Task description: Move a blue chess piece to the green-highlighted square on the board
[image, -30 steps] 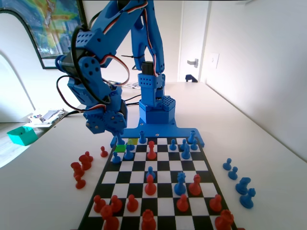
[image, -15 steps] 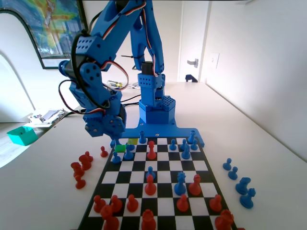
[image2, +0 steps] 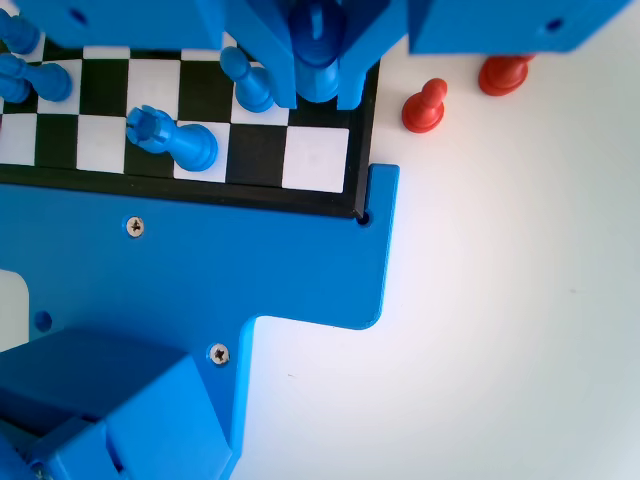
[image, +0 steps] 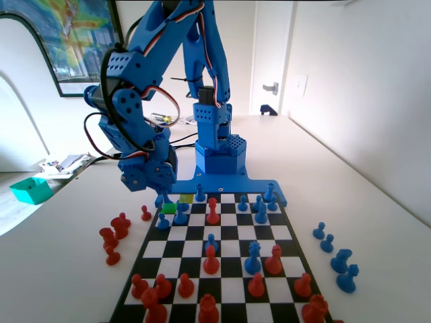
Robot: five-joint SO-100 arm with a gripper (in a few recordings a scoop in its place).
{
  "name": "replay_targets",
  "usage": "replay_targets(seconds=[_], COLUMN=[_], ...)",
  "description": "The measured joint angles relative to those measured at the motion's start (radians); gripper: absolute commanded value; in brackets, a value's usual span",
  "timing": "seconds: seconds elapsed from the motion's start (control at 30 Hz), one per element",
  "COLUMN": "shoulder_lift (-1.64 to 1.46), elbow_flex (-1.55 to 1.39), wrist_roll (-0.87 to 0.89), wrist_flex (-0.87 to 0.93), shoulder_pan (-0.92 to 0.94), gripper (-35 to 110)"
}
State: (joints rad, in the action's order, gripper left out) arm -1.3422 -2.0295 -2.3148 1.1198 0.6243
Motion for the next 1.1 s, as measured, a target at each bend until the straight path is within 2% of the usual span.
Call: replay_targets(seconds=[1.1], shoulder_lift=[0.000], elbow_flex=[0.000], wrist_roll=[-0.028], wrist_flex=[0.002], shoulder_pan=[0.012], gripper=[16])
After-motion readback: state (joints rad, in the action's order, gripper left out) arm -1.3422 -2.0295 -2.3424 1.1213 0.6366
